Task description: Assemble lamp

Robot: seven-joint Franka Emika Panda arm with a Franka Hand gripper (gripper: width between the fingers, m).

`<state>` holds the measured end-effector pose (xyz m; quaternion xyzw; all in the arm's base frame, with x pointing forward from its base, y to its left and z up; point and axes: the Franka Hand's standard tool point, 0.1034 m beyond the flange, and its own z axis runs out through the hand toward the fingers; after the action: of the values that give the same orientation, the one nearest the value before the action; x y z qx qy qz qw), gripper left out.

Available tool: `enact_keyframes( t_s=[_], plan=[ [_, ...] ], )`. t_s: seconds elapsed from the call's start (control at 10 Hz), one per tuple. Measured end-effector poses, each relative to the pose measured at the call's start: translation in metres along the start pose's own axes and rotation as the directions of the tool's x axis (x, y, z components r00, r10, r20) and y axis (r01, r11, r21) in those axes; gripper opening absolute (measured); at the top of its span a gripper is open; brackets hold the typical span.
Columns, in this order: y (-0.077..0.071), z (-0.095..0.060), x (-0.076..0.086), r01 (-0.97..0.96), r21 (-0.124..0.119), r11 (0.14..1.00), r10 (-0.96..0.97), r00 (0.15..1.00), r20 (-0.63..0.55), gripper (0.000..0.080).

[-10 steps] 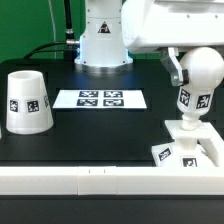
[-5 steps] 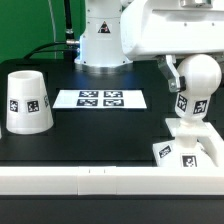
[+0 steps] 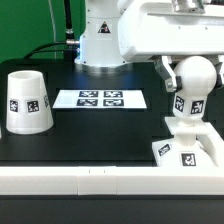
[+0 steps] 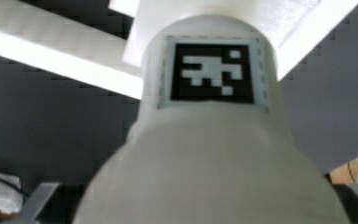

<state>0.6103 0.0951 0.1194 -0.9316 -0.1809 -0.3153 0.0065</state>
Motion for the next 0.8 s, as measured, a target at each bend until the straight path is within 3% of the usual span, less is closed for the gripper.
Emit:
enact_keyframes(
  t_s=[0.3,0.4,0.8],
  plan=[
    [0.0001,0.0006,0.0002,0.000,0.001,1.000,0.000,1.000,0.001,0.0577],
    [0.0001,0.0006,0.0000,0.000,0.001,1.000,0.000,1.000,0.002,0.0671],
    [0.0030,-0.0077,0.0053,0.005,-0.002,1.000,-0.005,1.000,0.004,0.0698]
  ],
)
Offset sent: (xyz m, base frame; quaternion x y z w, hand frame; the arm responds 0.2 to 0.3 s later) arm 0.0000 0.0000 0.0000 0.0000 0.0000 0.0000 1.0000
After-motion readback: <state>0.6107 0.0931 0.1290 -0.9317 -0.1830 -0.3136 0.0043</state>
